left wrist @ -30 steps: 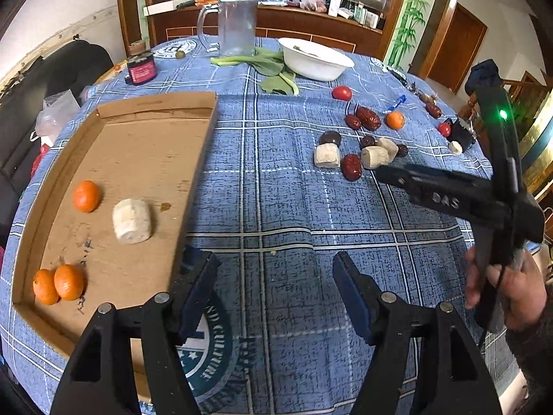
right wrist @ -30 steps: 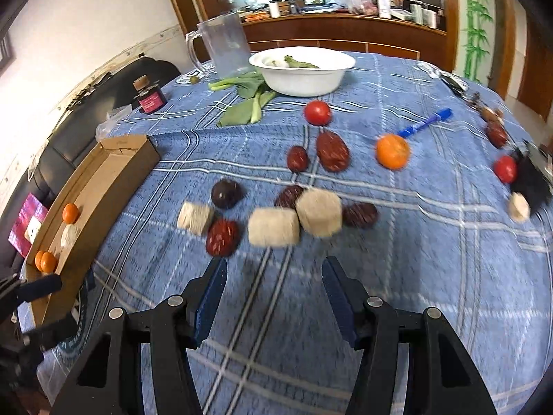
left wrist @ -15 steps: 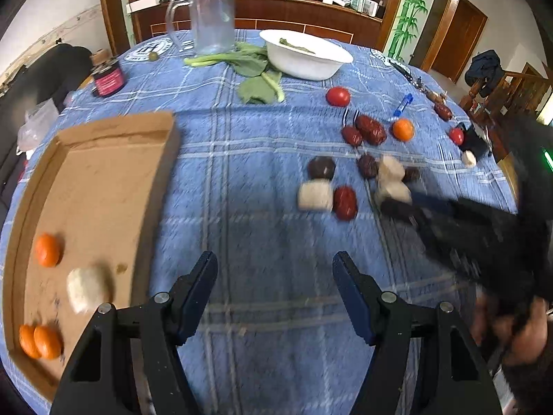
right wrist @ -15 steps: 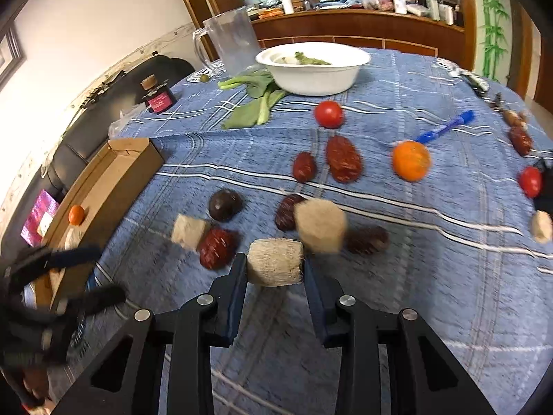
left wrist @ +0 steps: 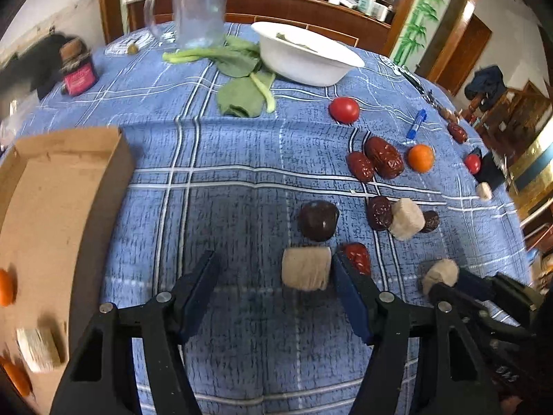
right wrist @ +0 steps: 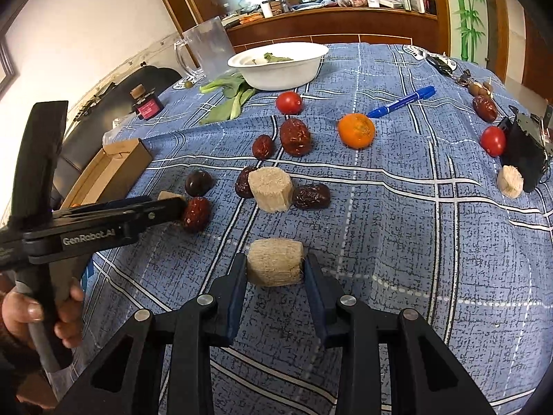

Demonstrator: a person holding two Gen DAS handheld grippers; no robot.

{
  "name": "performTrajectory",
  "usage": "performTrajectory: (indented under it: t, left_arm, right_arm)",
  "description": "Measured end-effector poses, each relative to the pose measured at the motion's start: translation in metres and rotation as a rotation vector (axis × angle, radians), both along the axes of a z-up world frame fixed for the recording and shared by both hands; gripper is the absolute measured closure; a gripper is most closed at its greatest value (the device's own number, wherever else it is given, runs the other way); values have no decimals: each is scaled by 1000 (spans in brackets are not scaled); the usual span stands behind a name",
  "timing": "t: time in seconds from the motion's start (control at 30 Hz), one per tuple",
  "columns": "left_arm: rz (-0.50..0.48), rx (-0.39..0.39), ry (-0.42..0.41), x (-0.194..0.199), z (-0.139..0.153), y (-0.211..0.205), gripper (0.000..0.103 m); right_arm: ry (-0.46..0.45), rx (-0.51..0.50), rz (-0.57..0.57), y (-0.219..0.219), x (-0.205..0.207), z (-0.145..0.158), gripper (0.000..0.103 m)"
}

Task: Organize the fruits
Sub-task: 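Grasp a white yam piece with the right tool while the left tool grasps another, then carry both held white yam pieces toward the cardboard tray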

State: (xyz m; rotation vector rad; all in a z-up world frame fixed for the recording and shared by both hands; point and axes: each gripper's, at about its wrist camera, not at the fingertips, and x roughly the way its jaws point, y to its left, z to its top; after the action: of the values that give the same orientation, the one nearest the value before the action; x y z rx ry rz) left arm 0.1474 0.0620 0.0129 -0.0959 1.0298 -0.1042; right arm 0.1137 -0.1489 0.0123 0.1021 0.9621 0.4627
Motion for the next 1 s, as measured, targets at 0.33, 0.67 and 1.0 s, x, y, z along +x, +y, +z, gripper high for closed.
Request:
performTrajectory:
  t: [0.33,0.67,1.0]
  left_arm:
    - [-74,-78,-11,-30,10,0,76]
    - [-101,-49,-7,-92,15,9,76]
    - [-78,-62,8,-95,3,16,73]
  right_arm:
    - [-46,-56,-24,3,-12,8,68]
    - [-71,-123,-21,8,-30,19,68]
    - [-71,-227,-31,35,-4,-1,54]
